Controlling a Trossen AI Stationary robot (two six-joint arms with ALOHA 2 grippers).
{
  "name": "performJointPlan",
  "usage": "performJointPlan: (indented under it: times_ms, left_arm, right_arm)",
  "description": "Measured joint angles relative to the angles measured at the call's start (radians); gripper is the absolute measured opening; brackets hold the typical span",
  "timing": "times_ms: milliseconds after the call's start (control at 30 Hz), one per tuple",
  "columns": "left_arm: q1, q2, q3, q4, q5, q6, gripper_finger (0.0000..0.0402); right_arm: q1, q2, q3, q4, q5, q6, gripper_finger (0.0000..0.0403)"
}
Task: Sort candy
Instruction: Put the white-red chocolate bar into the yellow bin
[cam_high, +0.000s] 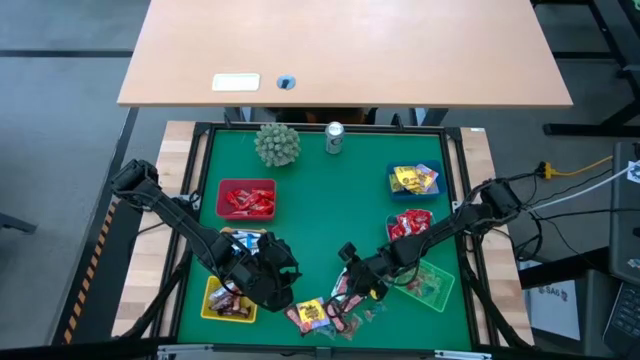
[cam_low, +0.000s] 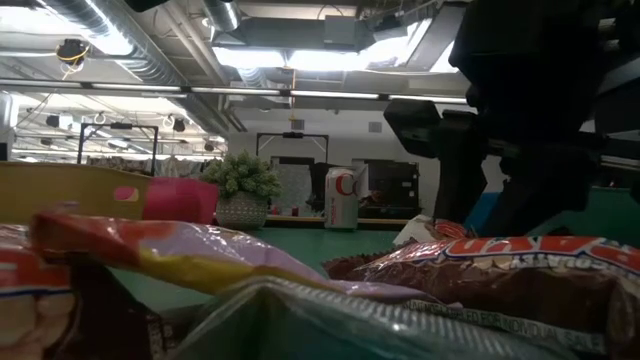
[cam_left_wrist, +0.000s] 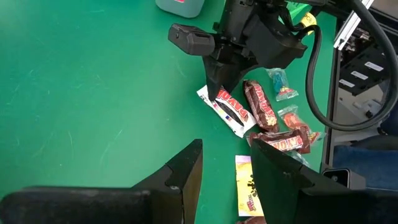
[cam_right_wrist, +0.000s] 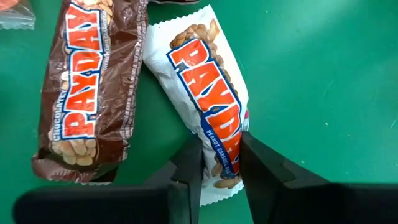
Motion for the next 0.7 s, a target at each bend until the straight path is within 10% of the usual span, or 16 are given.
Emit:
performJointPlan:
  times_ms: [700]
  left_arm:
    - [0.0,0.0,0.0,0.0,0.0,-0.003,0.0121]
  right_arm:
    - [0.0,0.004,0.202,-0.293,0.066,0.0,0.0089]
